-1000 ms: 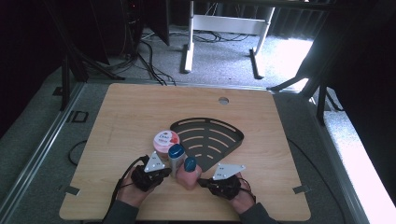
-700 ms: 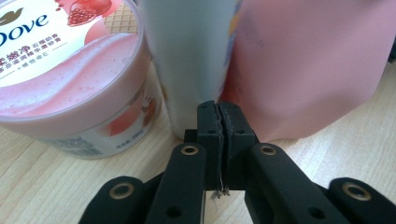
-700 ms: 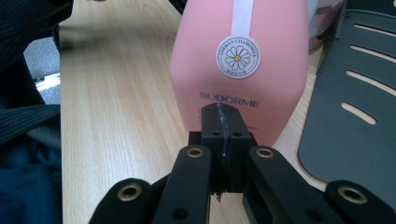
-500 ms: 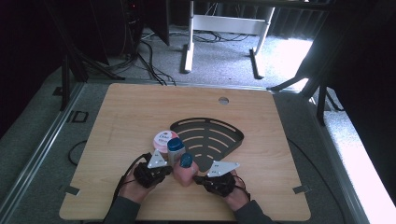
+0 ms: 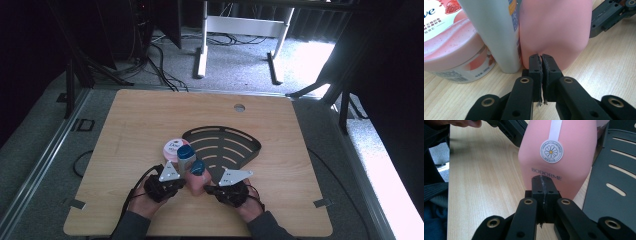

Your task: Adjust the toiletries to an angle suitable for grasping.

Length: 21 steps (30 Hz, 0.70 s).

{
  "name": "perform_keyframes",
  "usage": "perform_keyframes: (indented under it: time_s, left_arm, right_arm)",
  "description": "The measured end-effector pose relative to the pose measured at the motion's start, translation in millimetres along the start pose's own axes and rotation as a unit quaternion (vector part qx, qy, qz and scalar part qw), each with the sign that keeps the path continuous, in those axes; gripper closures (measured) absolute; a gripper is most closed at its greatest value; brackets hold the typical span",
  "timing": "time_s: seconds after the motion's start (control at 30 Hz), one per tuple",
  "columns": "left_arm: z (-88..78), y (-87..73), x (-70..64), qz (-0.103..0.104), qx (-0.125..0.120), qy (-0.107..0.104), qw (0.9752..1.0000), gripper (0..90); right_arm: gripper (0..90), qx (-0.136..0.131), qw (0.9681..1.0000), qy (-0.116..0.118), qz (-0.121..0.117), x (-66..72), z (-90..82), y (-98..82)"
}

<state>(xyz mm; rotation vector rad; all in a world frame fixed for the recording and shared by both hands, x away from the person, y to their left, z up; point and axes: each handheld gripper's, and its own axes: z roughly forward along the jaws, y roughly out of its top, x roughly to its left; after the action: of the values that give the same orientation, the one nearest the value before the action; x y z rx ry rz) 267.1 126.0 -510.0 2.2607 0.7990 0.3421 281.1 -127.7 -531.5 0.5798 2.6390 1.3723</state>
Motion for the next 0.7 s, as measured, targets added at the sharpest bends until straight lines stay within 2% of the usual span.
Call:
perform_keyframes:
  time_s: [0.1, 0.17, 0.27, 0.3, 0.33, 0.4, 0.43, 0.47, 0.5, 0.53, 0.63, 0.7]
  left_arm:
    - [-2.1, -1.4, 0.9, 0.001, -0.001, -0.001, 1.0, 86.3]
    - [-11.0, -4.1, 8.9, -0.009, -0.013, 0.009, 0.9998, 88.9]
    - [-21.5, -1.7, 24.5, -0.036, -0.04, 0.029, 0.9981, 90.0]
    - [-21.5, -1.7, 24.5, -0.036, -0.04, 0.029, 0.9981, 89.9]
    - [-25.4, 3.8, 36.3, -0.048, -0.058, 0.05, 0.9959, 89.9]
    - [-25.4, 13.9, 50.4, -0.05, -0.063, 0.071, 0.9942, 89.8]
    - [-25.4, 13.9, 50.4, -0.05, -0.063, 0.071, 0.9942, 89.8]
    - [-21.6, 22.9, 60.9, -0.043, -0.054, 0.089, 0.9936, 89.7]
    - [-21.6, 22.9, 60.9, -0.043, -0.054, 0.089, 0.9936, 89.7]
    - [-12.9, 30.7, 73.7, -0.042, -0.042, 0.101, 0.9931, 89.7]
    - [3.2, 35.6, 88.4, -0.044, -0.005, 0.119, 0.9919, 89.7]
    - [4.8, 35.4, 92.1, -0.052, -0.006, 0.119, 0.9915, 89.9]
  right_arm:
    - [90.0, -0.001, 1.0, 0.002, 0.002, -1.0, 0.2, -0.1]
    - [90.0, -0.002, 1.0, 0.003, 0.002, -1.6, 0.2, -0.3]
    - [90.0, -0.004, 1.0, 0.004, 0.004, -2.5, 1.0, -0.4]
    - [90.0, -0.004, 1.0, 0.005, 0.004, -2.7, 1.3, -0.2]
    - [90.0, -0.004, 1.0, 0.004, 0.004, -2.8, 1.6, 0.1]
    - [90.0, -0.004, 1.0, 0.005, 0.004, -3.0, 2.4, 0.7]
    - [90.0, -0.004, 1.0, 0.005, 0.004, -3.0, 2.4, 0.7]
    - [90.0, -0.004, 1.0, 0.005, 0.003, -3.0, 3.1, 1.2]
    - [90.0, -0.004, 1.0, 0.005, 0.003, -3.0, 3.1, 1.2]
    - [90.0, -0.004, 1.0, 0.005, 0.004, -2.9, 3.7, 1.5]
    - [90.0, -0.006, 0.9999, 0.006, 0.005, -2.9, 4.5, 1.5]
    - [90.0, -0.005, 1.0, 0.006, 0.005, -3.0, 4.5, 1.7]
